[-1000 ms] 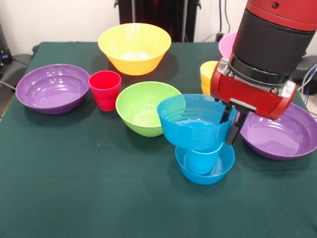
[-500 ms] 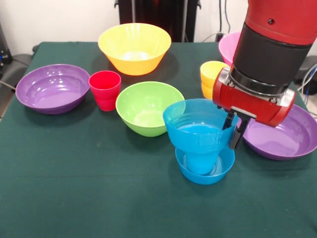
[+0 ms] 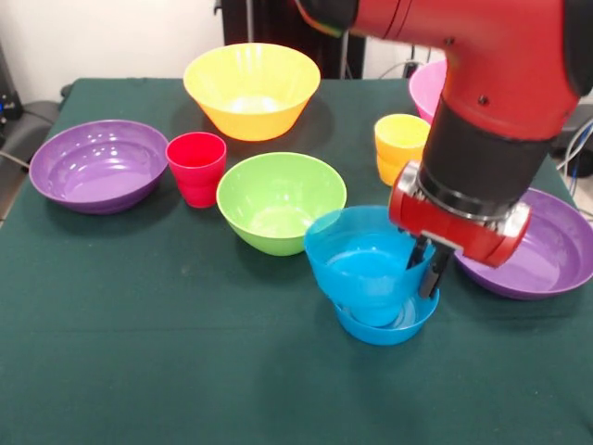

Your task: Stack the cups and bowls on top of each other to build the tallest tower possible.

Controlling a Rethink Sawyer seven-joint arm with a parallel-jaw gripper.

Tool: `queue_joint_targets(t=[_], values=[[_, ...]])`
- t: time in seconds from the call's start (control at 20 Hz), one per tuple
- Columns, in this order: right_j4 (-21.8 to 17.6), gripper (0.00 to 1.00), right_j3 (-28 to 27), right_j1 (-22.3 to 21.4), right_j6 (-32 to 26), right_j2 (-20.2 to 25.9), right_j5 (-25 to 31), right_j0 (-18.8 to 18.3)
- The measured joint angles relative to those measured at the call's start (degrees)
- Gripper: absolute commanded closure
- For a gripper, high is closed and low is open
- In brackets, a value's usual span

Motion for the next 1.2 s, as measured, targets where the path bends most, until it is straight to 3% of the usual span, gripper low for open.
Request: queue_joint_targets(t=[0.5,1.2], values=[[3.02,1.00,-9.91,7.24,-0.01,-1.57,5.62,-0.94],[6.78,1.00,-13.21,8.93,-0.01,-3.77,7.37,-0.43]])
